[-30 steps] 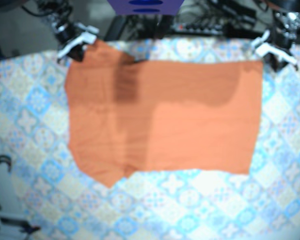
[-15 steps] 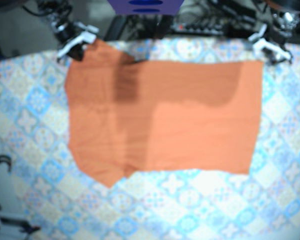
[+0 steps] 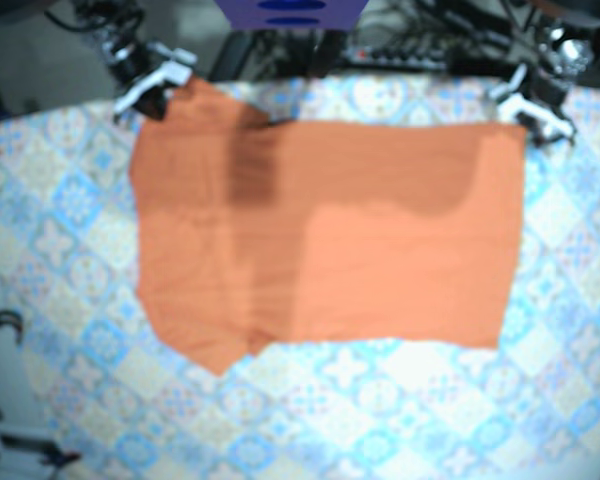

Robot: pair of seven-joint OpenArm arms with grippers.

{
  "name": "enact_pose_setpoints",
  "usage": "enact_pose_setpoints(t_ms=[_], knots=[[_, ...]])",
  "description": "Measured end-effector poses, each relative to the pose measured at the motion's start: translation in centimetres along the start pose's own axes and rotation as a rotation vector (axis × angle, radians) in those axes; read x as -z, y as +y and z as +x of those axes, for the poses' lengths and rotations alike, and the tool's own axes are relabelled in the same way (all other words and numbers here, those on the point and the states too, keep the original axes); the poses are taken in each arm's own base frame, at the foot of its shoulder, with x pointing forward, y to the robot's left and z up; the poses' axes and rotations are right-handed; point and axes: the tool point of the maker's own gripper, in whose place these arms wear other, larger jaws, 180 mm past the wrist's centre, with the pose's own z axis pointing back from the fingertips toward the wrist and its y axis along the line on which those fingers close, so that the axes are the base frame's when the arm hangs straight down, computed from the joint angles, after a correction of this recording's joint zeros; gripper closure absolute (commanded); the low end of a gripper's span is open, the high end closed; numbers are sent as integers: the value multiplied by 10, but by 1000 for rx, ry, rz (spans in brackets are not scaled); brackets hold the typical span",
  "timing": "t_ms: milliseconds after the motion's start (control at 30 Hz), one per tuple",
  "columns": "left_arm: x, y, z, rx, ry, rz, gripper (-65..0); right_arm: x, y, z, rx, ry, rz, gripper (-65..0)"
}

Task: Fold the T-shirt properly
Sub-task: 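Grasp the shirt's collar-side edge with both grippers at its two corners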

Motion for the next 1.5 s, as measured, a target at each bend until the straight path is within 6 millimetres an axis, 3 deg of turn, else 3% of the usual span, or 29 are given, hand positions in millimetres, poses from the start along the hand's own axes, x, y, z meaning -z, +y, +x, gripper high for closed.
enact_pose_setpoints(t_ms=[133, 500, 767, 1500], knots=[[3, -6, 9, 13, -18, -11, -344, 0, 0, 0, 0, -1, -1, 0], [15, -8, 3, 12, -9, -4, -339, 0, -1, -1, -1, 0, -2, 0], [15, -11, 4, 8, -10, -10, -290, 0, 0, -1, 0, 2, -1, 0], [15, -26, 23, 68, -39, -30, -291, 0, -1, -1, 0, 2, -1, 0]])
